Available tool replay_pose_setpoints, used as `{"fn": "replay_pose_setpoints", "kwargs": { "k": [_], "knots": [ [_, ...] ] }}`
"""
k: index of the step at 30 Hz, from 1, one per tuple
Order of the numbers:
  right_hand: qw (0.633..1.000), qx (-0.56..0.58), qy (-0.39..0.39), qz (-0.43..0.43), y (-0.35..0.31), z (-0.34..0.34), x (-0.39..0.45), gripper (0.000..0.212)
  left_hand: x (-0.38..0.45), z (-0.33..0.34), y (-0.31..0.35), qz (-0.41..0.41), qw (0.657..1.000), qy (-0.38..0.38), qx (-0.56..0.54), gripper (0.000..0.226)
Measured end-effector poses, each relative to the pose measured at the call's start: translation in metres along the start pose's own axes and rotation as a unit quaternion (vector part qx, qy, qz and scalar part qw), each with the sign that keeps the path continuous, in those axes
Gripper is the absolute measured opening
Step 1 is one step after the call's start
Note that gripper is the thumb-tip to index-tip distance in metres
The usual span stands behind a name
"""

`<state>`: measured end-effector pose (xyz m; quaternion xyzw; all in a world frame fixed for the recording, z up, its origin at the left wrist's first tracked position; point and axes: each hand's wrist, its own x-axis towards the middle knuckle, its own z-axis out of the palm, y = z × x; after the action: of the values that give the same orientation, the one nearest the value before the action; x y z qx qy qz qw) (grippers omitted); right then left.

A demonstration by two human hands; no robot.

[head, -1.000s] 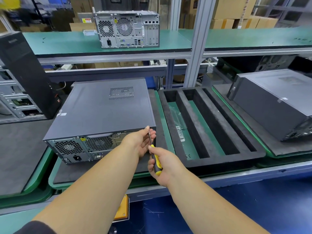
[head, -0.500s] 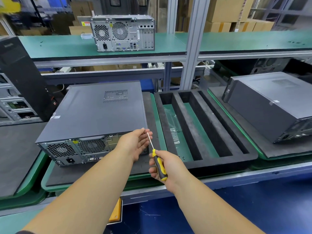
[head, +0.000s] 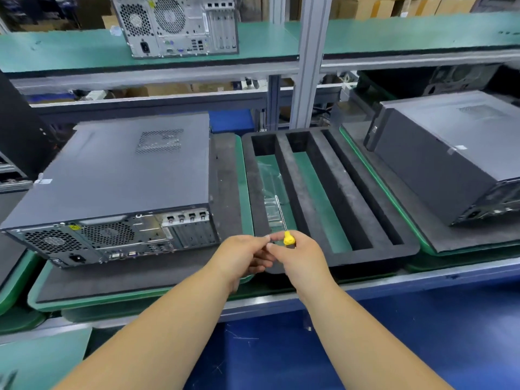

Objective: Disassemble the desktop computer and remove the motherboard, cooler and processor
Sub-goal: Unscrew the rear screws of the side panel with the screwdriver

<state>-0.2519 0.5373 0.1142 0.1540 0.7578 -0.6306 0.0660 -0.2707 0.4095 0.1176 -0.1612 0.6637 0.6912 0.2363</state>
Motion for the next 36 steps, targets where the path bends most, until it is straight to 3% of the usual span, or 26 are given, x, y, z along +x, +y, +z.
{"fn": "replay_pose_setpoints", "kwargs": {
  "k": [6, 13, 15, 17, 19, 28, 36],
  "knots": [
    [0.999, -0.035, 0.020, -0.014, 0.026, -0.020, 0.026, 0.007, 0.022, 0.018, -0.011, -0.016, 1.000, -0.001, 0.016, 0.028],
    [0.955, -0.161, 0.139, -0.209, 0.014, -0.039, 0.061, 0.010, 0.035, 0.018, 0.004, 0.014, 0.997, 0.074, 0.018, 0.033],
    [0.950, -0.233, 0.111, -0.173, 0.019, -0.041, 0.074, 0.011, 0.035, 0.015, 0.004, 0.015, 0.996, 0.086, 0.011, 0.031],
    [0.950, -0.298, 0.041, -0.083, 0.031, -0.040, 0.084, 0.011, 0.034, 0.014, 0.002, 0.010, 0.995, 0.096, 0.010, 0.030],
    [0.958, -0.285, 0.014, -0.035, 0.042, -0.039, 0.086, 0.014, 0.033, 0.014, 0.000, 0.006, 0.995, 0.099, 0.009, 0.030],
    [0.984, -0.174, -0.003, -0.037, 0.033, -0.028, 0.071, 0.013, 0.018, 0.010, 0.006, 0.013, 0.994, 0.110, 0.002, 0.026],
    [0.989, -0.125, -0.050, -0.062, 0.003, 0.020, 0.043, 0.011, -0.007, -0.035, 0.010, 0.021, 0.989, 0.148, -0.023, 0.024]
  ]
}}
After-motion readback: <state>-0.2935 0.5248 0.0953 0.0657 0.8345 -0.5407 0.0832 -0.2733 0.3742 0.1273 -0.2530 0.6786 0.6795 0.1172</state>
